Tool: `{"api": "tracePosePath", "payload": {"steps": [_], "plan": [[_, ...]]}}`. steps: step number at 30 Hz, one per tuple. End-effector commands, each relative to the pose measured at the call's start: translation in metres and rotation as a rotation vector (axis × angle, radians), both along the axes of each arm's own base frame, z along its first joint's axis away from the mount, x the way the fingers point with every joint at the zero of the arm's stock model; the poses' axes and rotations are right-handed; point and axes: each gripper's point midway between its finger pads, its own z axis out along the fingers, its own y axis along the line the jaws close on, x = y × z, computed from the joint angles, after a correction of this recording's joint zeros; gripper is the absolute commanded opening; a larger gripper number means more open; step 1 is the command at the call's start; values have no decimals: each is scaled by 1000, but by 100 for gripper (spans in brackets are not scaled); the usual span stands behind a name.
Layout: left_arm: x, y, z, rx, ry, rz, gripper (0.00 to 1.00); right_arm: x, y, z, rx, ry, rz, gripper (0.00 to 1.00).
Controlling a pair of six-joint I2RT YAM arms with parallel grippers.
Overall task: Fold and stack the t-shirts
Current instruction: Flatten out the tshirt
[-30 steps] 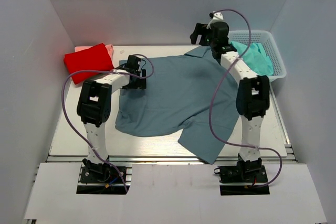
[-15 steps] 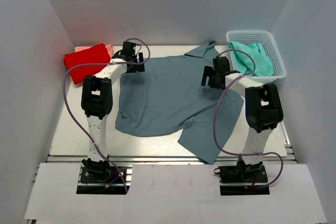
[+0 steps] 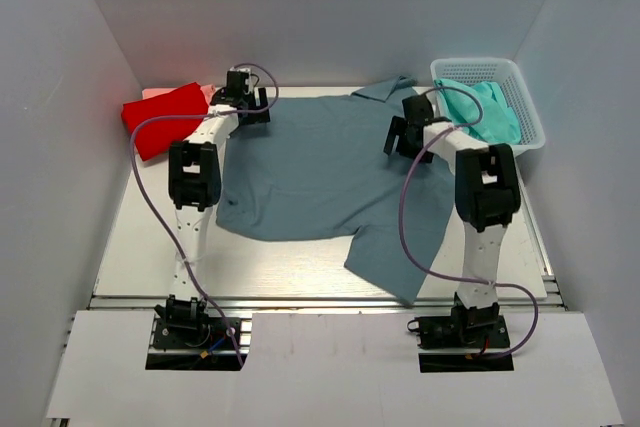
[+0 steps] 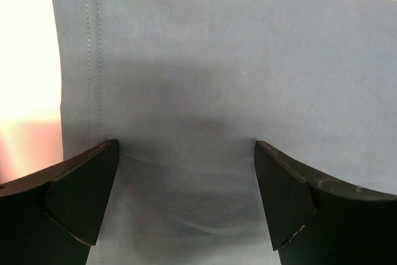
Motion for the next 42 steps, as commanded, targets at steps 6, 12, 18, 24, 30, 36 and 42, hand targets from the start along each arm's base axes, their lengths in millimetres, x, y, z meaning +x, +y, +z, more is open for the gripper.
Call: {"api": "tracePosePath", "payload": {"steps": [6, 12, 18, 24, 30, 36, 42], "plan": [[26, -25, -16, -139, -31, -143, 100, 69, -1, -3, 39, -18, 33, 90], [31, -46, 96, -212, -231, -264, 100, 87, 45, 68, 88, -214, 315, 90], [-5, -58, 181, -179, -304, -314, 100, 58, 69, 118, 77, -364, 415, 90], [-95, -21, 143, -142, -102, -120, 100, 17, 61, 109, 139, -362, 306, 90], [-216, 22, 109, -151, -22, 109, 90, -18, 32, 96, 104, -337, 185, 90], [-269, 17, 65, -202, 67, 99, 76, -44, 16, 66, 73, -248, 116, 90], [-298, 29, 13, -178, 232, 203, 62, -63, 13, 42, 76, -161, 112, 90]]}}
